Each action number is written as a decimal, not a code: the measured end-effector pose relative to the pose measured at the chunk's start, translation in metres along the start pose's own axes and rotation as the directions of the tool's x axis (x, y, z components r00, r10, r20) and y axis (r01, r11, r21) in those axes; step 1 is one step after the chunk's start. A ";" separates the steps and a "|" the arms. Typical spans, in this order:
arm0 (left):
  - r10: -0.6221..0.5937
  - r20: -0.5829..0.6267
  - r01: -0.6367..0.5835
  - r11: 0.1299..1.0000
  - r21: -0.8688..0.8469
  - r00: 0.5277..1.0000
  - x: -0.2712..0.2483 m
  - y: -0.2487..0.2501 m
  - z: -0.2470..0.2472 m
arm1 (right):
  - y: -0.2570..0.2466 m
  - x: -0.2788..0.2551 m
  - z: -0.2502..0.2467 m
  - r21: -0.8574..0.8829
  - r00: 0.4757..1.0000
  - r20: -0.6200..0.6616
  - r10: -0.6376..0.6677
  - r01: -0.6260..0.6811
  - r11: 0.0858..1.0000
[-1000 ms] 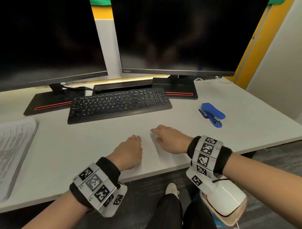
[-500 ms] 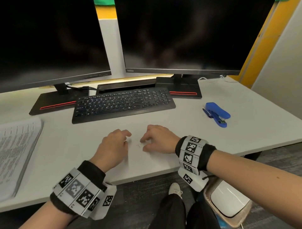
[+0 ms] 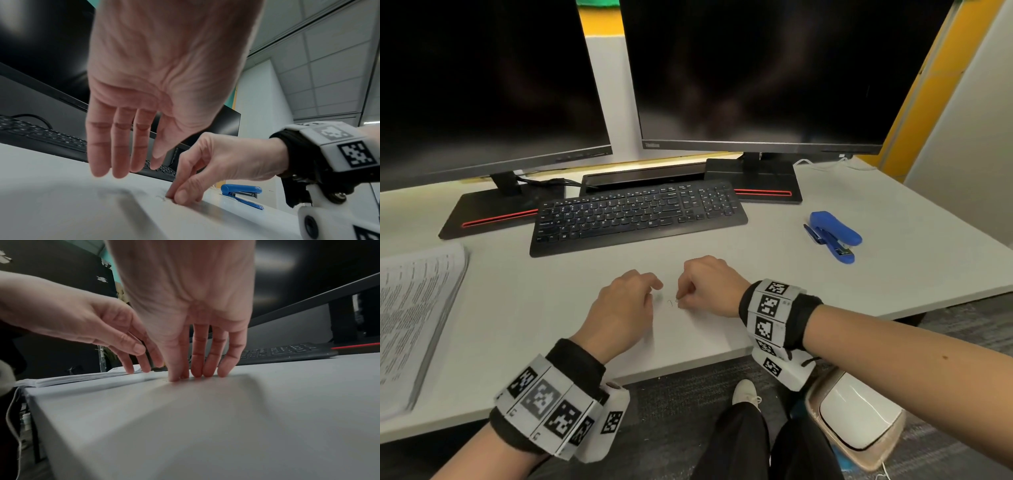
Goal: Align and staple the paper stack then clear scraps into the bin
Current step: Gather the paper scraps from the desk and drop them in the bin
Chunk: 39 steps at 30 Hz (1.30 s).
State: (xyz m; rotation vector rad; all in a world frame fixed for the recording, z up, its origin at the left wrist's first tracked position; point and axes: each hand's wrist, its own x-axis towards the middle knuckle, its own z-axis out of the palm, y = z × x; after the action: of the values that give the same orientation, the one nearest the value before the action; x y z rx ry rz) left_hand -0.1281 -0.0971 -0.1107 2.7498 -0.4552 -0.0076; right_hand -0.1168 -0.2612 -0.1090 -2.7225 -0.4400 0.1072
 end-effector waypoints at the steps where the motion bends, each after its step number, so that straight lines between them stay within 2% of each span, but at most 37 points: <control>1: 0.002 -0.001 -0.002 1.000 0.000 1.000 0.000 0.000 0.000 | -0.002 0.001 0.000 -0.014 1.000 0.002 0.001 -0.001 1.000; 7: -0.001 0.008 0.001 1.000 0.004 1.000 -0.002 0.000 0.000 | -0.008 0.006 0.003 -0.111 0.999 0.011 -0.034 0.035 0.993; 14: -0.017 0.048 0.016 1.000 0.015 0.999 -0.002 -0.001 0.005 | -0.013 0.008 0.009 -0.289 0.988 0.062 -0.139 0.151 0.945; 21: 0.010 0.087 -0.018 0.996 0.088 0.996 -0.002 0.004 0.014 | -0.013 0.010 0.007 -0.306 0.982 0.175 -0.065 0.117 0.945; 24: 0.037 0.103 -0.047 0.994 0.100 0.994 0.002 0.007 0.017 | -0.007 0.010 0.000 -0.229 0.971 0.238 0.002 0.054 0.972; 28: 0.084 0.114 -0.094 0.991 0.091 0.990 0.011 0.013 0.016 | 0.008 0.011 -0.016 -0.009 0.971 0.222 0.085 -0.085 0.996; 30: 0.098 0.120 -0.108 0.990 0.085 0.988 0.015 0.015 0.016 | 0.016 0.008 -0.020 0.155 0.968 0.221 0.120 -0.156 0.976; 33: 0.098 0.119 -0.106 0.992 0.061 0.988 0.021 0.017 0.014 | 0.024 0.004 -0.020 0.409 0.962 0.222 0.158 -0.239 0.881; 35: 0.110 0.106 -0.116 0.992 0.056 0.988 0.022 0.019 0.013 | 0.028 0.003 -0.018 0.470 0.962 0.205 0.180 -0.258 0.844; 39: 0.114 0.085 -0.119 0.991 0.055 0.990 0.023 0.021 0.011 | 0.026 0.003 -0.016 0.465 0.968 0.199 0.153 -0.231 0.855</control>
State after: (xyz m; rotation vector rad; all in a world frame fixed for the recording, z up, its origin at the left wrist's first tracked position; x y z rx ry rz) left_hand -0.1138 -0.1269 -0.1129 2.7849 -0.6473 -0.0783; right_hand -0.1047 -0.2885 -0.1040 -2.2545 -0.1476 0.4283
